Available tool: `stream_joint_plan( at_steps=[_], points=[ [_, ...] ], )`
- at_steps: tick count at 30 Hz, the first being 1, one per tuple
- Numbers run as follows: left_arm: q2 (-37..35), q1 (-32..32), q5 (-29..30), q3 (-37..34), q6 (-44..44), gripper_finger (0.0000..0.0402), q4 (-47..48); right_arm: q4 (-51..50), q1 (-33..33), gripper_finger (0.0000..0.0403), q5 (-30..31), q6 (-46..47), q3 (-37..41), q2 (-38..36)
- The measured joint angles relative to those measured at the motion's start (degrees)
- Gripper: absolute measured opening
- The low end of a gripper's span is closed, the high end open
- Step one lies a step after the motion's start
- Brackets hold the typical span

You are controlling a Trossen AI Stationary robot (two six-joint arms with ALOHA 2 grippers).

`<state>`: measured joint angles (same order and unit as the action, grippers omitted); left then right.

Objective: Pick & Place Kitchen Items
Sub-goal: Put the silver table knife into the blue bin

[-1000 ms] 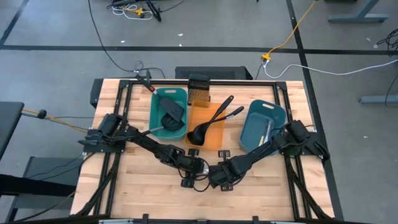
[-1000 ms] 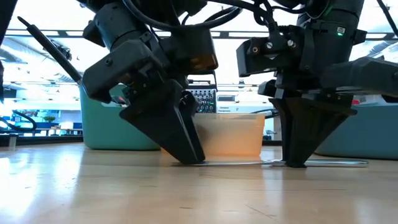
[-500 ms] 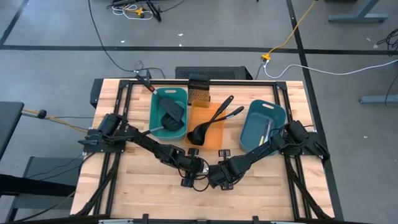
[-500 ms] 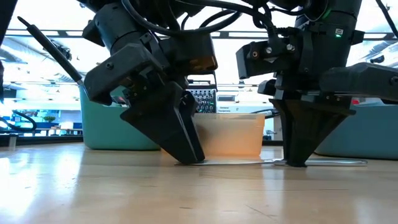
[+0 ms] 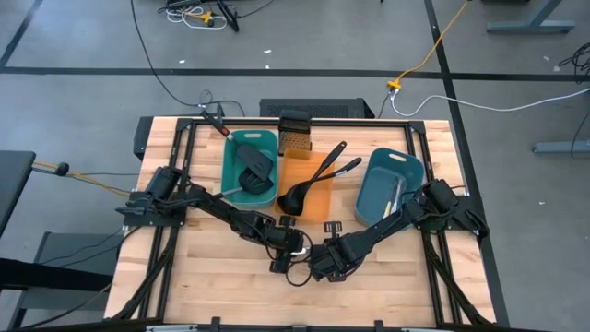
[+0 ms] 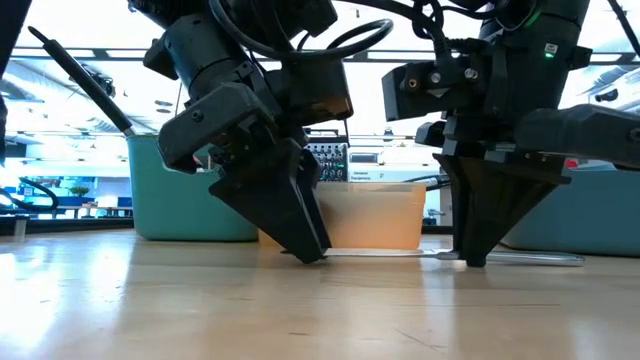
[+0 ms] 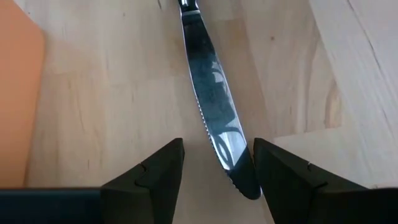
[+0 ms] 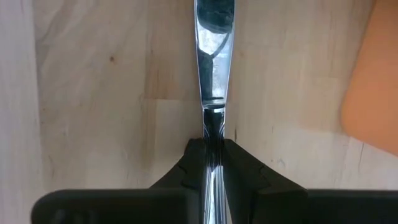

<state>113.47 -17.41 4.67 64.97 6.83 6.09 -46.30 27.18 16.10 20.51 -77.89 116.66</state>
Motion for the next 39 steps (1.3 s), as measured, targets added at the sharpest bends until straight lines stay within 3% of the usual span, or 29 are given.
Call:
stream_joint_plan(
  at_steps=[20,31,39],
  points=[
    [-1.7,0.0,1.3,0.0,-3.5,0.0222,-1.6,-3.2,0.0,0.0041,-1.1,1.6,-0.4,-0.2],
    [-2.1,-0.1,1.3,0.0,-3.2,0.0227,-0.8,-11.7,0.1,0.0041,2.0,1.5,-7.5,-0.2],
    [-7.1,-0.5,6.6,0.0,-3.0,0.0227,6.8,-18.5,0.1,0.0041,2.3,4.1,-8.8,-0.2]
  ],
)
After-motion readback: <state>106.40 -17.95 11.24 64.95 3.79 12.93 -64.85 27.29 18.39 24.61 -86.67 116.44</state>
